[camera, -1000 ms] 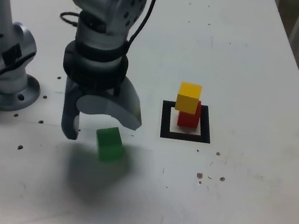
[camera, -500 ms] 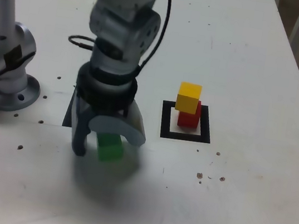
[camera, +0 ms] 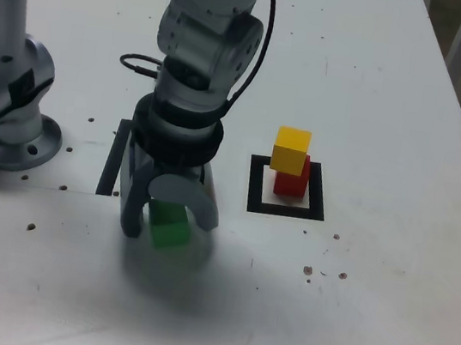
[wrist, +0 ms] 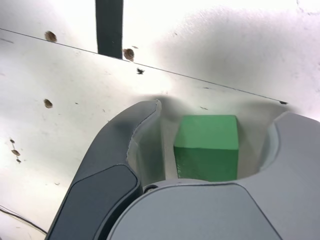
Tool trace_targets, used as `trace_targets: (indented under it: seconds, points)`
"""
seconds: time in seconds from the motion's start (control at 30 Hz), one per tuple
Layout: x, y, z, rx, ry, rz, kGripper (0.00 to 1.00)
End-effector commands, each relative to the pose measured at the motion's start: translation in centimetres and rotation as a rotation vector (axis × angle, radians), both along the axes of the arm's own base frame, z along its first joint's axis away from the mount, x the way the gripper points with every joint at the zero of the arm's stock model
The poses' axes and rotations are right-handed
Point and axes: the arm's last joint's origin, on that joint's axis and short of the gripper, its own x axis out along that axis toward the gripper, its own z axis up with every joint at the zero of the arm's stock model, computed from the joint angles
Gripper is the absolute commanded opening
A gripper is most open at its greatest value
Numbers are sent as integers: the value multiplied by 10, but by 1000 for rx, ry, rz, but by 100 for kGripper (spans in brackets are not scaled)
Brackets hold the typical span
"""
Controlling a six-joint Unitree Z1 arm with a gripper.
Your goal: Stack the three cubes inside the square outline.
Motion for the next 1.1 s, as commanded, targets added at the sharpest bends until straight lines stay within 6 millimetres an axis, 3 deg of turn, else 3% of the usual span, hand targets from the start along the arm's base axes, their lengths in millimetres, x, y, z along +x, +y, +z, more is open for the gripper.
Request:
trace_targets:
  seconds: [0.0,0.33,0.53,0.63,1.07]
  points:
    - [2,0,0,-5,-6,-2,30]
    - [2,0,2,5,-15,-4,8]
    - [2,4,14,42,-16,-20,4]
    - [7,12,28,62,-18,-63,4]
    - [45,73,119,65,-58,-384,4]
